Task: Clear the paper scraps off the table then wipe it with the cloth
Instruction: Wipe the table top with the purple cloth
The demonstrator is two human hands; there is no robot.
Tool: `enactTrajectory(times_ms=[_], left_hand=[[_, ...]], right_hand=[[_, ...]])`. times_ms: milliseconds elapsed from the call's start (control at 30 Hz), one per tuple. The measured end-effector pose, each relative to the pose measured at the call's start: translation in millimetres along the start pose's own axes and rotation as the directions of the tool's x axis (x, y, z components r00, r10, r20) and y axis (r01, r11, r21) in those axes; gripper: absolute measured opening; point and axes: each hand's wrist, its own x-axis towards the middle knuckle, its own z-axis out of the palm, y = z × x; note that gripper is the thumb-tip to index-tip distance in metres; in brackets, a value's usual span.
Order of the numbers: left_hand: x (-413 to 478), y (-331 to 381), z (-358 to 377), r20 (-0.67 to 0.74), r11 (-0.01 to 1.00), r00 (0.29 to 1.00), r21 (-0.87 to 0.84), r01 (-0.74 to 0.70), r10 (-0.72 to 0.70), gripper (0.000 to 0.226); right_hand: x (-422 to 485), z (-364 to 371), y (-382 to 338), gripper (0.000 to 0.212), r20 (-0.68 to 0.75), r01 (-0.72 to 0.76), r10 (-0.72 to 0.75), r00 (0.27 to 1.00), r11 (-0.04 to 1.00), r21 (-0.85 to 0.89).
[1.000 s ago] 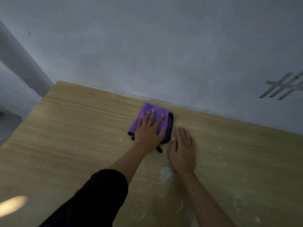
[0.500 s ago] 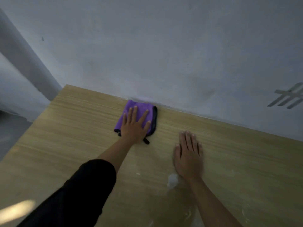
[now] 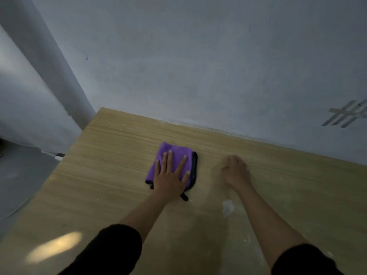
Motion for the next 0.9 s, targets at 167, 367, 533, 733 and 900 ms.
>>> enactTrajectory(times_ms=[167,367,533,733,900], left_hand=[[-36.4,-11.5,-14.5,0.002,0.993,0.993,-0.012,-0.121,0.121,0.046],[-66.6,-89.3,-30.2,-0.127,0.846,0.97,-0.476,-0.241,0.206,0.046],[-101.2,-152.5,-38.2,-0.223,0.896,0.959,-0.369,-0.247,0.173,0.037],[-131.9,-202.0,-48.1,-0.228,0.955,0.973,-0.293,-0.048,-0.021,0.039],[-144.2,-233.4,-57.3,-0.179,0.939,0.97,-0.331,0.096,-0.162,0.046]], right_hand=[[-87.3,50.0,-83.4,0.042,-0.251,0.378,-0.297,0.921,0.836,0.398],[-144.6,109.4,-73.7,0.056,-0.235,0.457,-0.439,0.867,0.889,0.025],[-150.1,107.1,-78.6,0.066,-0.24,0.191,-0.19,0.952,0.981,-0.019],[-229.3,150.5,-160.3,0.068,-0.15,0.37,-0.377,0.914,0.926,-0.072],[-273.7,183.1,-192.8,0.064,-0.086,0.688,-0.7,0.709,0.714,-0.133]])
